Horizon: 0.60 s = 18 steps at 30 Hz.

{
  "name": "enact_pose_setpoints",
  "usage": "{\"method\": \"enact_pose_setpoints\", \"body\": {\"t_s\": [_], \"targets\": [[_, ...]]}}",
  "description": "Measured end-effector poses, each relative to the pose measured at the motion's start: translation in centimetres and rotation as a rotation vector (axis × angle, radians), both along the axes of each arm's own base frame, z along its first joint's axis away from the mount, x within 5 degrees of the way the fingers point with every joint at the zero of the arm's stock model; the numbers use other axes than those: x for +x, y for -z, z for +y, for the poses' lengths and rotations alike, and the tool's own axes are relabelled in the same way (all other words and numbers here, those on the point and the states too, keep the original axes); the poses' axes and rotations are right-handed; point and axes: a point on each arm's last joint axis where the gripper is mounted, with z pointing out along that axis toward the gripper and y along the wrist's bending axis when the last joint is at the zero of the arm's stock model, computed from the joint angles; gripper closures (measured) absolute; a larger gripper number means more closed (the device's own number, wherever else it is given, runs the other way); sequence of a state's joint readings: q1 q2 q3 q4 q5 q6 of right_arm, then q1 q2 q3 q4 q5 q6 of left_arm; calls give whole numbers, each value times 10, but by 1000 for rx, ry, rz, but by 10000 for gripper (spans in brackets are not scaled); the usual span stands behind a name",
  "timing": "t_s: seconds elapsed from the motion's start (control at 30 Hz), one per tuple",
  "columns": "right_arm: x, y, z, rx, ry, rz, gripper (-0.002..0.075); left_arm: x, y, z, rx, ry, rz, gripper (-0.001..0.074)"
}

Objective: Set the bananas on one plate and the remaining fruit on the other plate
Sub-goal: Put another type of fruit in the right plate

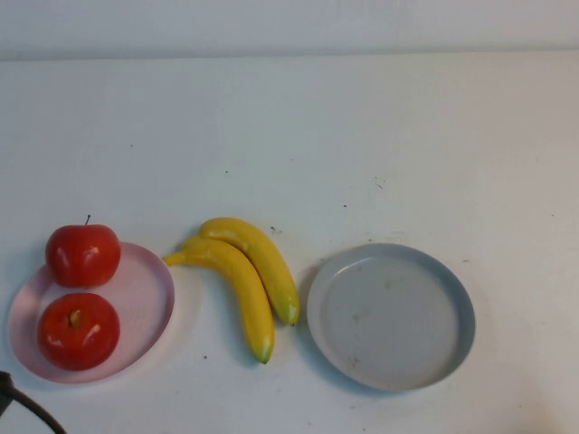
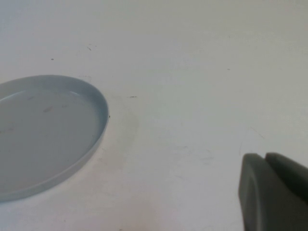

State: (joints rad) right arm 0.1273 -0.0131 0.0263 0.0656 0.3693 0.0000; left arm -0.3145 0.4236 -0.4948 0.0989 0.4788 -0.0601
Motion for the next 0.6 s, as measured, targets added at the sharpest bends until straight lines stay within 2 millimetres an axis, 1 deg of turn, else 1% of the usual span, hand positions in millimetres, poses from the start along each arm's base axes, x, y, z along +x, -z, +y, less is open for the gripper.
{"method": "enact_pose_setpoints", "body": {"t_s": [0.03, 0.1, 0.13, 0.27, 0.33, 0.47, 0.6], "targets": [[0, 0, 0, 0, 0, 0, 743, 1, 3, -1, -14, 8, -52, 731], [0, 0, 0, 0, 0, 0, 743, 0, 17, -2, -29, 22, -136, 731], [0, 0, 0, 0, 0, 0, 743, -3, 25, -1, -29, 26, -180, 731], [0, 0, 0, 0, 0, 0, 743, -17, 45, 7, -75, -24, -411, 731], [0, 0, 0, 0, 0, 0, 743, -22, 53, 11, -85, -64, -475, 731], [0, 0, 0, 0, 0, 0, 743, -29, 72, 16, -80, -129, -520, 731], [0, 0, 0, 0, 0, 0, 743, -31, 89, 17, -74, -141, -506, 731]]}}
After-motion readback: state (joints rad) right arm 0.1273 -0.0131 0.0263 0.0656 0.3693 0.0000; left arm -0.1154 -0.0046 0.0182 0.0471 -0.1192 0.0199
